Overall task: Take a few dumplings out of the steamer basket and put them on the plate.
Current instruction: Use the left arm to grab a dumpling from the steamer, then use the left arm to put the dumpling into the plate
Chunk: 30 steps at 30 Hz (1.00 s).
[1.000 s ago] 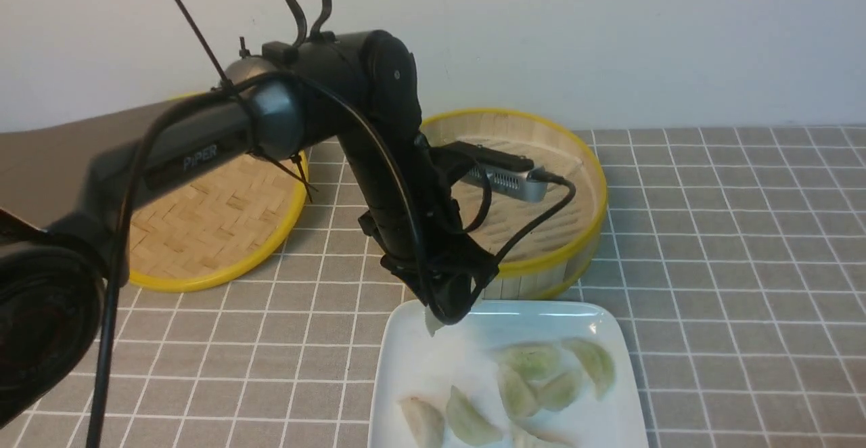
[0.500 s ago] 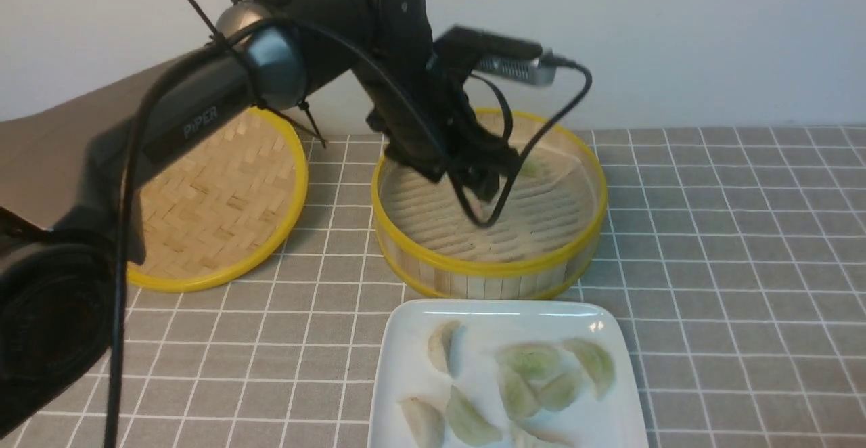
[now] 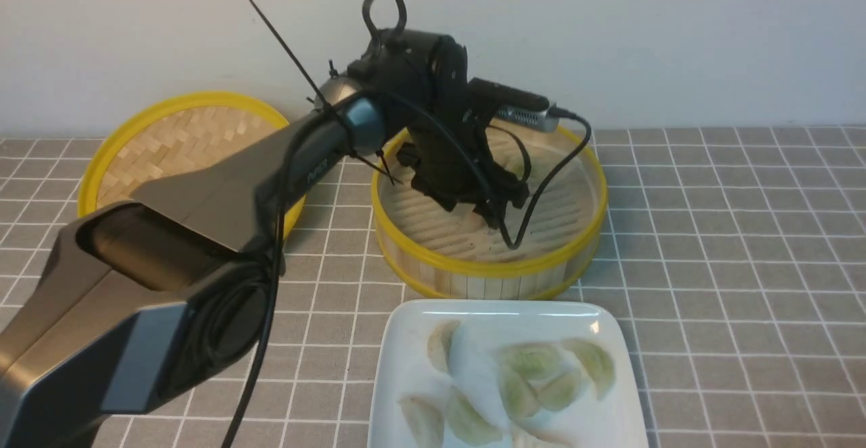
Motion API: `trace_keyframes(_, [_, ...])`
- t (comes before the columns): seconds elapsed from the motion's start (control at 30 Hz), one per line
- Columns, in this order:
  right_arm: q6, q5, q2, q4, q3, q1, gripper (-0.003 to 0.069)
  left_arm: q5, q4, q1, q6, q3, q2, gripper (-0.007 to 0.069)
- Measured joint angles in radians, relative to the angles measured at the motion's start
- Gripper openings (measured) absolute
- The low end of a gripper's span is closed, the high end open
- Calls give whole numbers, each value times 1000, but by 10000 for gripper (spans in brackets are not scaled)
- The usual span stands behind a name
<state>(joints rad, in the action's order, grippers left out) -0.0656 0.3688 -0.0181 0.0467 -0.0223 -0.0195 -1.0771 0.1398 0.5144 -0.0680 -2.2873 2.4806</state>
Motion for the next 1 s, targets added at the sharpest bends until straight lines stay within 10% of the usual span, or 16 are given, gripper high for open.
trace_keyframes(0.3, [0, 0, 0, 0, 0, 0, -13, -8, -63, -1, -1, -8, 7, 161])
trace_keyframes(1.0, [0, 0, 0, 0, 0, 0, -13, -159, 44, 4, -35, 23, -301, 167])
